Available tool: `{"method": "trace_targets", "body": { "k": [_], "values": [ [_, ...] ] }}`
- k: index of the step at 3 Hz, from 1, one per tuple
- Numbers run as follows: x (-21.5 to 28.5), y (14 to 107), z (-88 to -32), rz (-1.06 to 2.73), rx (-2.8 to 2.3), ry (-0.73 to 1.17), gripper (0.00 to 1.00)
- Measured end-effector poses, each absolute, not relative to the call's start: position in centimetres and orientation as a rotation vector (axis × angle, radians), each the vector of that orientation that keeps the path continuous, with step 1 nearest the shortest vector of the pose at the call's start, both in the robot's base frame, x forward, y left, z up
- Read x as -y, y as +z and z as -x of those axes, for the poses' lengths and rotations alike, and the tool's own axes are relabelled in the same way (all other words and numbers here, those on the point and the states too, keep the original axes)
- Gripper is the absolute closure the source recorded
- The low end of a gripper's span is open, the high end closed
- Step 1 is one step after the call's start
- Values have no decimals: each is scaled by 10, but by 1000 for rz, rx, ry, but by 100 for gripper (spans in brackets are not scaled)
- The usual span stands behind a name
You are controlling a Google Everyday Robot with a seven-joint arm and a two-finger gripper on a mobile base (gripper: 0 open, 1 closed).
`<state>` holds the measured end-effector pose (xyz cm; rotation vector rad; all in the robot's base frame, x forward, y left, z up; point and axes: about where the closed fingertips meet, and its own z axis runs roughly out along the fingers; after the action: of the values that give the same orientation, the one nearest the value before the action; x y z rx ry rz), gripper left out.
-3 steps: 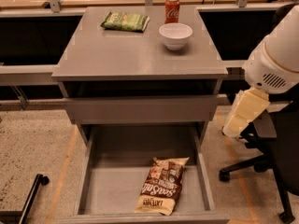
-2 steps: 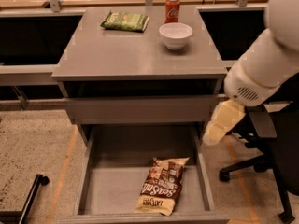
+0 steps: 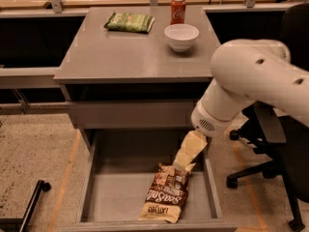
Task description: Pick brown chip bag from middle drawer and place on counter
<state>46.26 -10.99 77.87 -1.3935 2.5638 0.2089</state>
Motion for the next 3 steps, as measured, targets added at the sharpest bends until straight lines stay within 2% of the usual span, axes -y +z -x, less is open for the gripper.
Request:
{"method": "trace_targets", "body": {
  "k": [2, 3],
  "values": [
    [114, 775, -460, 1357, -2611, 170, 0],
    [100, 740, -470, 1266, -2638, 322, 0]
  ]
}}
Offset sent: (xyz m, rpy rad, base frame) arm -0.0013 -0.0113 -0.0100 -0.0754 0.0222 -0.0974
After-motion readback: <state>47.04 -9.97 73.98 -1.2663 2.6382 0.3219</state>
